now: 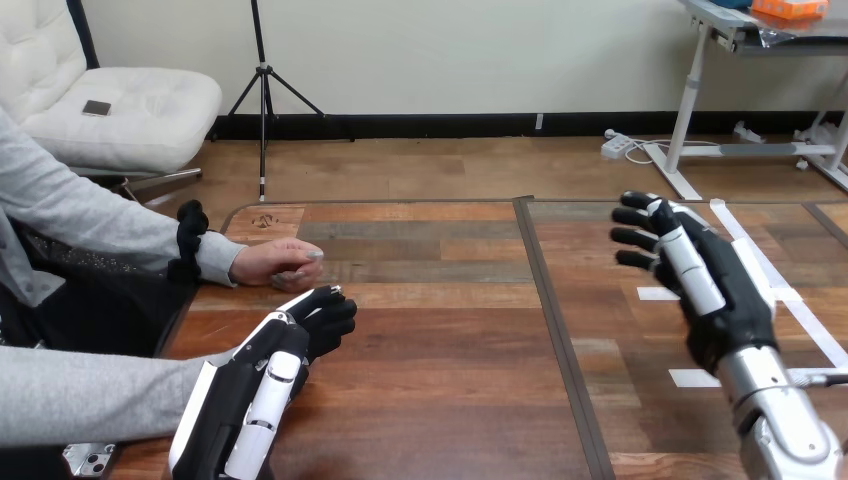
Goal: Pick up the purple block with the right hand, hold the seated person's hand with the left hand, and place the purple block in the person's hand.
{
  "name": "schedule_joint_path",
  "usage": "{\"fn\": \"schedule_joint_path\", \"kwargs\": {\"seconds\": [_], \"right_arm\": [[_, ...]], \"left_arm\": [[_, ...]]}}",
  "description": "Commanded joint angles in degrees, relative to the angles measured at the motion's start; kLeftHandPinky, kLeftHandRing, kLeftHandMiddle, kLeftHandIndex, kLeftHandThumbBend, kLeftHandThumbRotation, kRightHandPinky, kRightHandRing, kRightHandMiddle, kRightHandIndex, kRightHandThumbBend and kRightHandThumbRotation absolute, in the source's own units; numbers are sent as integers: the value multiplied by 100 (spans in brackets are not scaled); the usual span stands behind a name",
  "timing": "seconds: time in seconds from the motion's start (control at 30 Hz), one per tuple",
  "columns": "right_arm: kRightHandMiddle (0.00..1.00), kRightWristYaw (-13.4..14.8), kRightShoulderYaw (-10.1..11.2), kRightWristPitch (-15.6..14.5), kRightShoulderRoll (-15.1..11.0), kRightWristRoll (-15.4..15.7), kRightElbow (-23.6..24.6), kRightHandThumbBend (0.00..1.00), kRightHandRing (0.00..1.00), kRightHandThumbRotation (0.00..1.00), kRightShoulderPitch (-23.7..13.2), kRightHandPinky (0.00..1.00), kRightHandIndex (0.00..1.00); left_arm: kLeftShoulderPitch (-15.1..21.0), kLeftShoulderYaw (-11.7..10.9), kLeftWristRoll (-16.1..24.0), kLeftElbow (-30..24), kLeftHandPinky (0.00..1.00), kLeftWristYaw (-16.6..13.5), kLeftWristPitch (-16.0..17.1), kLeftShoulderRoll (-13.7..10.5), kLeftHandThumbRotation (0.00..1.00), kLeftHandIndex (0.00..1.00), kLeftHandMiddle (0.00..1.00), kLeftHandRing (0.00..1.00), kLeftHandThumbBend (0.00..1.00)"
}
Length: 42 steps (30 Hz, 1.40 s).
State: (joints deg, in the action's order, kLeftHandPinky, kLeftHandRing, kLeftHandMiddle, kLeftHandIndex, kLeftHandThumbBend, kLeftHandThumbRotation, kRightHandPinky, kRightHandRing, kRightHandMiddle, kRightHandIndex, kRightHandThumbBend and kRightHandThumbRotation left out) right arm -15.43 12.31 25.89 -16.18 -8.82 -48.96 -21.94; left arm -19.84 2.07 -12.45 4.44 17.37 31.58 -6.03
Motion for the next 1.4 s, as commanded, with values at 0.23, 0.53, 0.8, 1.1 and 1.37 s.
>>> {"fn": "schedule_joint_path", "kwargs": {"seconds": [0.23,0.53,0.8,1.1,1.37], "right_arm": [[78,342,84,384,-376,229,-619,76,78,72,-951,73,78],[79,625,119,372,-562,359,-1026,75,78,69,-1272,72,78],[79,750,205,165,-671,279,-1322,77,80,60,-1529,75,77],[81,923,127,202,-868,465,-1636,84,81,57,-1712,77,79],[81,1355,6,31,-1009,781,-1822,89,82,57,-1851,78,79]], "left_arm": [[180,-17,1,-246,84,4,129,94,88,77,78,80,44],[168,-20,-5,-232,83,37,106,65,87,77,78,80,46],[137,-17,2,-245,83,49,120,56,87,77,78,80,48],[112,-19,-17,-231,84,66,161,68,87,77,77,79,48],[74,-26,-30,-282,84,56,89,55,87,77,78,80,48]]}}
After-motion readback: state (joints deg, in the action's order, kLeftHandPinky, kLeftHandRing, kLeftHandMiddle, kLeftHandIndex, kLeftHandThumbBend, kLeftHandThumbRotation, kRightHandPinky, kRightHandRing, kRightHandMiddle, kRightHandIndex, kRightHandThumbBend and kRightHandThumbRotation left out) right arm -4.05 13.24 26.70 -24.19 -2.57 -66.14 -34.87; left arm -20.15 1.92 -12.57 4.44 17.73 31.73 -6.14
